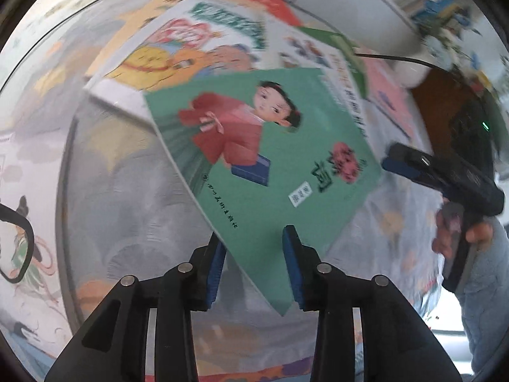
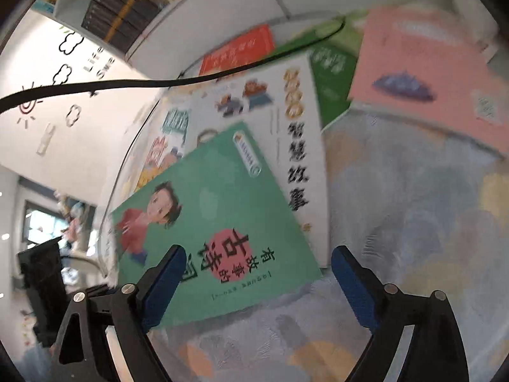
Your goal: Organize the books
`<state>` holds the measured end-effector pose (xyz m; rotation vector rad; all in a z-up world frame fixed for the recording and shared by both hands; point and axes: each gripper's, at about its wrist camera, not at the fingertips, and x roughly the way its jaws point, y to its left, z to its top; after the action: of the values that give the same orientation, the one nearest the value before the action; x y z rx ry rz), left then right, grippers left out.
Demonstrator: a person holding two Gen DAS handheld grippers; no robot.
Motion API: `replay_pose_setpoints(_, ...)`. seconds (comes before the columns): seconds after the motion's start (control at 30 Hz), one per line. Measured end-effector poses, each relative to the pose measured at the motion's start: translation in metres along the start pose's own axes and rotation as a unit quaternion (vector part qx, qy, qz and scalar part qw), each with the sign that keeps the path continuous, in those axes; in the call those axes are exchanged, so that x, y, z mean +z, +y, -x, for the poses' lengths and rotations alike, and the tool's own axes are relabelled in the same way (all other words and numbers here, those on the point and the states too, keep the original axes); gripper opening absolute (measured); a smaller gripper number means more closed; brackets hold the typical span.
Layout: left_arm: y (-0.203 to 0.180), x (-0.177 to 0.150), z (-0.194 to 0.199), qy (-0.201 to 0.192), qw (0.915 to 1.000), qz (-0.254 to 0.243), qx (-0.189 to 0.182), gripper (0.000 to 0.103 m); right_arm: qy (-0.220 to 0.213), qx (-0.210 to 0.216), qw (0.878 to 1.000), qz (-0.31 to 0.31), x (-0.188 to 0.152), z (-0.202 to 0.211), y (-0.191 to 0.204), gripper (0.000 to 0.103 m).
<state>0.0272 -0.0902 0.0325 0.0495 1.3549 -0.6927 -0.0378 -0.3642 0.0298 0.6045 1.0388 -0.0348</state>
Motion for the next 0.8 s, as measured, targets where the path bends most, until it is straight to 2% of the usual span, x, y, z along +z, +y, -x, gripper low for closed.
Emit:
replay_pose_setpoints(0.07,0.007,0.004,-0.006,0.007,0.9998,0.016,0.008,0.034,0.015,0.023,0.999,0.022,0.002,-0.007,0.003,0.090)
replay_pose_setpoints(0.13,0.010,0.008,-0.012,0.012,0.9995,0.025,0.015,0.033,0.028,0.019,0.998,0.047,0.001,-0.014,0.009,0.091)
replay_pose_setpoints(0.17,0.010,0.009,-0.014,0.015,0.9994,0.027,0.016,0.033,0.020,0.024,0.997,0.064,0.002,-0.015,0.011,0.091)
replay_pose_setpoints(0.23,0.007,0.011,-0.017,0.014,0.9993,0.022,0.026,0.035,0.020,0.035,0.997,0.062,0.004,-0.016,0.010,0.093)
replay_pose_setpoints(0.3,0.007,0.011,-0.018,0.005,0.9991,0.019,0.038,0.038,0.024,0.064,0.997,0.043,0.005,-0.015,0.003,0.094)
replay_pose_setpoints(0.37,0.014,0.014,-0.016,-0.004,0.9991,0.026,0.034,0.039,0.044,0.129,0.991,-0.003,0.008,-0.014,-0.016,0.094)
replay_pose_setpoints(0.4,0.017,0.015,-0.017,-0.003,0.9992,0.034,0.023,0.039,0.069,0.182,0.980,-0.047,0.009,-0.016,-0.032,0.094)
replay_pose_setpoints(0.47,0.022,0.015,-0.017,0.000,0.9991,0.041,0.009,0.037,0.094,0.237,0.964,-0.078,0.007,-0.020,-0.049,0.090)
replay_pose_setpoints(0.5,0.020,0.015,-0.018,0.002,0.9993,0.034,0.013,0.037,0.095,0.243,0.962,-0.076,0.006,-0.020,-0.052,0.090)
replay_pose_setpoints(0.57,0.014,0.015,-0.019,0.002,0.9995,0.017,0.028,0.041,0.103,0.241,0.963,-0.069,0.005,-0.021,-0.049,0.092)
replay_pose_setpoints(0.63,0.005,0.016,-0.022,0.005,0.9991,-0.004,0.043,0.053,0.115,0.238,0.963,-0.055,0.005,-0.021,-0.045,0.096)
replay_pose_setpoints(0.7,-0.004,0.016,-0.026,0.009,0.9984,-0.025,0.050,0.062,0.130,0.250,0.958,-0.054,0.005,-0.022,-0.044,0.098)
replay_pose_setpoints(0.73,-0.006,0.016,-0.027,0.011,0.9979,-0.035,0.053,0.065,0.135,0.265,0.952,-0.063,0.005,-0.022,-0.046,0.097)
replay_pose_setpoints(0.8,-0.010,0.015,-0.029,0.013,0.9968,-0.053,0.057,0.070,0.121,0.327,0.932,-0.100,0.007,-0.015,-0.049,0.094)
